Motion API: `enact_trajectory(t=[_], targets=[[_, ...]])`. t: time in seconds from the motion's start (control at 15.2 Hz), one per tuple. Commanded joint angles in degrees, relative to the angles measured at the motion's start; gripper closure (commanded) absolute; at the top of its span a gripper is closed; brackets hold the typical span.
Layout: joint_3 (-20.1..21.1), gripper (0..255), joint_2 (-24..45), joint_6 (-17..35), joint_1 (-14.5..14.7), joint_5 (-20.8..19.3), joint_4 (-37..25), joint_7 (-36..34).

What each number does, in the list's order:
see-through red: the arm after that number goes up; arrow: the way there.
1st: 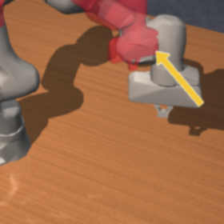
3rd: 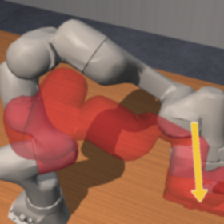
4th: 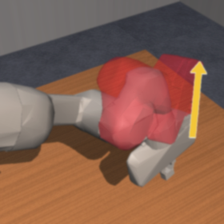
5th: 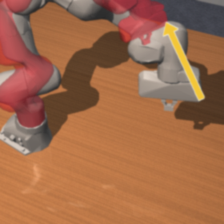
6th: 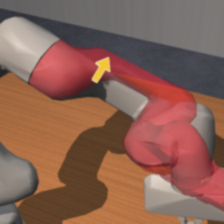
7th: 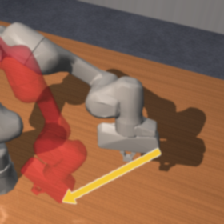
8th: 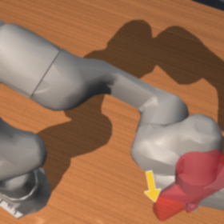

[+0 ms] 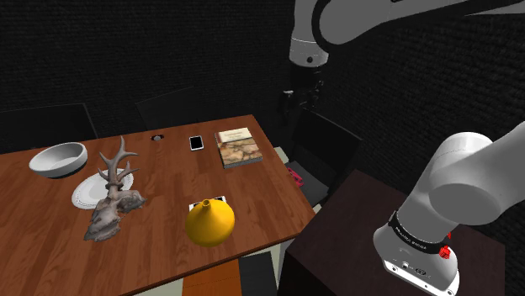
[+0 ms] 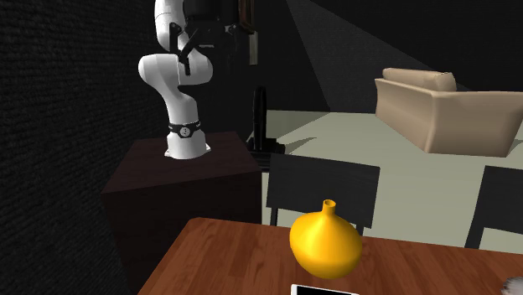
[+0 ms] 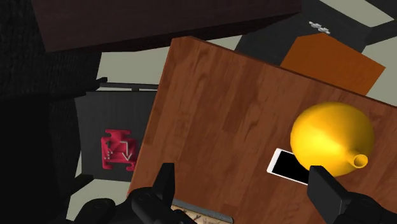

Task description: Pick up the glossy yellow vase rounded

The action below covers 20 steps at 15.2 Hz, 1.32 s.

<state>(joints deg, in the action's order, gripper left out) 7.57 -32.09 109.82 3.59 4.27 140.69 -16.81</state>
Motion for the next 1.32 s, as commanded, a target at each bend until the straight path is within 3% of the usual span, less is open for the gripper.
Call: enact_trajectory(t=[0.0,0.66,1.25], targets=[[1.54,0,3.04,3.57,0.48,0.56,0.37,-1.72],[8.95,0,21.98,18.66,2.03,-0.65,-3.72,-11.67],[11.99,0,42.01,27.49,4.67,-9.2,-14.01,-23.47]])
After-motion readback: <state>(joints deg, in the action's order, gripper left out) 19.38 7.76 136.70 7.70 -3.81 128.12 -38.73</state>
